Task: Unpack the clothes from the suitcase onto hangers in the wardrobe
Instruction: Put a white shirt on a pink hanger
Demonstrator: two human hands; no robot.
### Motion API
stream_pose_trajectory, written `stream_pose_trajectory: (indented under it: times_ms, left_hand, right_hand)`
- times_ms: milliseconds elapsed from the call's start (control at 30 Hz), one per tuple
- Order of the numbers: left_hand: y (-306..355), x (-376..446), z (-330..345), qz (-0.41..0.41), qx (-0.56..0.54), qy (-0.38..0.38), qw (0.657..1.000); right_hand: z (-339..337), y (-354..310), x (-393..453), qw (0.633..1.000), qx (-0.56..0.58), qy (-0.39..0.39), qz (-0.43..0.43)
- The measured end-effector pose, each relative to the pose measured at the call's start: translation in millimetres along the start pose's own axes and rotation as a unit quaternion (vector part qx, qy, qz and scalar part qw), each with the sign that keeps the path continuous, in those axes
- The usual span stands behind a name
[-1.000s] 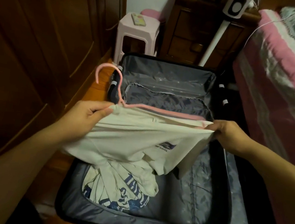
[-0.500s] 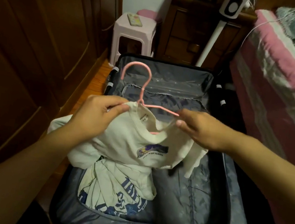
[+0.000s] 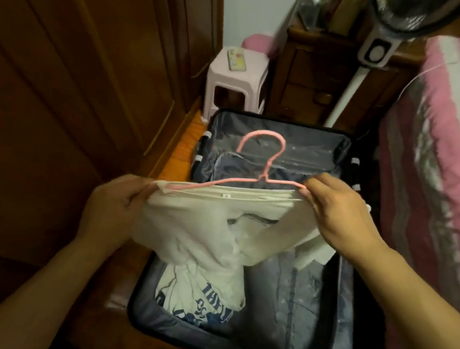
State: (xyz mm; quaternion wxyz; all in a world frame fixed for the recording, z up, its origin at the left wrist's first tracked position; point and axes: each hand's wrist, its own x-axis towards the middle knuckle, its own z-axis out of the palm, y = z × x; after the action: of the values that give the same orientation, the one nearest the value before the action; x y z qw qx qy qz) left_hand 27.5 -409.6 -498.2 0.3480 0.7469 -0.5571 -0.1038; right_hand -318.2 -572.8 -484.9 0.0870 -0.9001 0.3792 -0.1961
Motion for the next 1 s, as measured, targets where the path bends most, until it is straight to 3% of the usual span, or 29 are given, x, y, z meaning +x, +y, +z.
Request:
stream_pose_trajectory:
  times_ms: [167, 233, 333, 400, 533, 633, 700, 767, 800, 900, 967, 1000]
  left_hand:
    - [130, 56, -141, 0.051, 0.066, 0.053, 0.995]
    - [179, 72, -207, 0.086, 0.075, 0.056, 0.992]
    - [264, 89, -306, 0.114, 0.043, -0.033, 0.992]
    - [321, 98, -359, 0.111, 0.077, -0.101, 0.986]
    - [408, 117, -412, 0.178, 0.163, -0.136, 0.961]
    - [441, 118, -434, 0.247, 0.226, -0.054, 0.941]
    - [453, 107, -437, 0.292, 0.282, 0.01, 0.914]
    - [465, 91, -429, 0.269, 0.366, 0.063, 0.889]
    - [472, 84, -425, 0.246, 0.402, 0.09, 0.878]
    - [505, 65, -417, 0.185, 0.444, 0.16, 0.862]
    - [522, 61, -419, 0.186, 0.418, 0.174, 0.872]
    - [529, 58, -419, 0.186, 0.412, 0.17, 0.875]
  right_hand:
    - [-160, -52, 45, 0.996, 0.068, -0.038, 0.048]
    - [-231, -85, 67, 0.991, 0.121, -0.004, 0.053]
    - [-339, -136, 99, 0.984, 0.167, 0.057, 0.039]
    - [-407, -174, 117, 0.975, 0.207, 0.075, 0.028]
    - [-496, -226, 136, 0.96, 0.257, 0.111, -0.005]
    - [-537, -233, 134, 0.95, 0.284, 0.127, -0.01]
    - [-559, -235, 123, 0.916, 0.335, 0.222, -0.009]
    - [-572, -238, 104, 0.868, 0.377, 0.323, -0.011]
    - [-572, -240, 94, 0.87, 0.354, 0.341, -0.028]
    - [-567, -230, 71, 0.923, 0.211, 0.309, -0.086]
    - [-579, -220, 82, 0.95, 0.181, 0.245, -0.067]
    - [-591, -220, 91, 0.966, 0.17, 0.177, -0.079]
